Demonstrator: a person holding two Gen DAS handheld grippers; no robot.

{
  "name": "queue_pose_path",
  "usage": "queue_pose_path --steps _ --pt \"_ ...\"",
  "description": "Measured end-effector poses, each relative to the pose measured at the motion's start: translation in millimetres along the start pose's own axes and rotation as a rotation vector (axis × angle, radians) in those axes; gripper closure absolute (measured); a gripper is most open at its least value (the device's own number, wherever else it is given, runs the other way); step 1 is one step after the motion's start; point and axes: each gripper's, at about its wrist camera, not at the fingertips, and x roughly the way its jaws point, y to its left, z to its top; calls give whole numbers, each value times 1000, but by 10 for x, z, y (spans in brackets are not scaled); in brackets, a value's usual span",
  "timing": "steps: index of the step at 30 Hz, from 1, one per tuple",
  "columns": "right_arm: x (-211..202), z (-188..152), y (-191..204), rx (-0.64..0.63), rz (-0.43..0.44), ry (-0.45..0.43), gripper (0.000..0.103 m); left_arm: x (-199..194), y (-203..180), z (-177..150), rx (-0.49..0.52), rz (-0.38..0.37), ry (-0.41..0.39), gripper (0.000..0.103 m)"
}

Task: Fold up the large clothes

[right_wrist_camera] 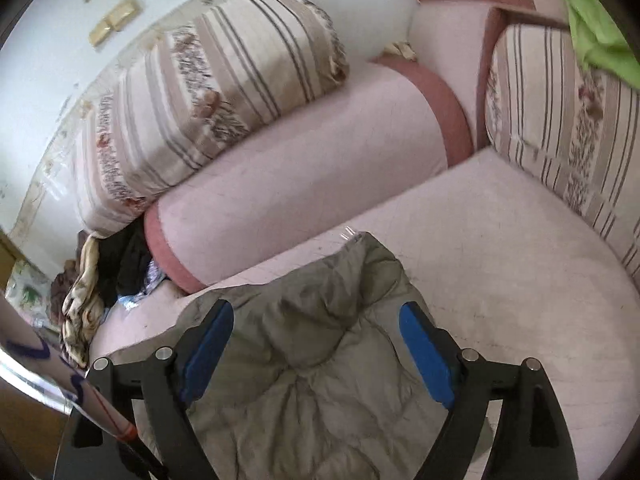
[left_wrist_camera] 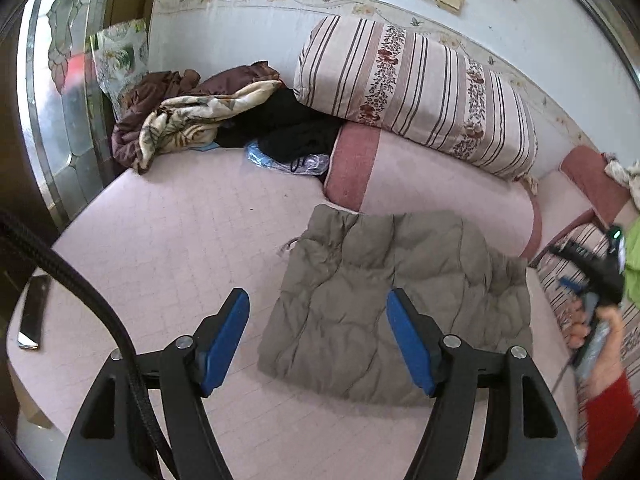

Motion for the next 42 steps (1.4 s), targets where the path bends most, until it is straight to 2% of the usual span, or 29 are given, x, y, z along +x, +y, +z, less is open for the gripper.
queue_pose_path --steps 2,4,9,12,14,18,26,28,32,36,42 --pt "-115 -65 99 -27 19 4 15 -33 8 -60 9 15 1 33" --pt "-188 -201 265 -78 52 27 19 -35 23 -120 7 22 5 32" --pt "-175 -598 818 -235 116 99 38 96 36 -308 -8 16 43 32" --pt "-123 -852 1238 -365 142 109 39 244 32 -417 -6 23 70 32" --pt "-34 -1008 1477 -448 141 105 39 375 30 -474 -4 40 80 32" --pt "383 -1252 1786 -562 78 120 43 631 23 -534 11 81 88 32" --pt "1389 -1243 1803 -550 -45 152 43 1230 112 -552 -23 83 135 32" --pt "1603 -1218 1794 -555 -73 144 41 1365 150 -558 -28 89 145 32" --pt "1877 -1145 1734 -539 -105 133 32 1555 220 -562 -30 109 157 32" --pt "2127 -1032 1685 -513 -139 125 28 1706 246 -545 -27 97 196 32" --pt "2434 -875 1679 -496 -199 108 25 1715 268 -526 -2 126 171 32"
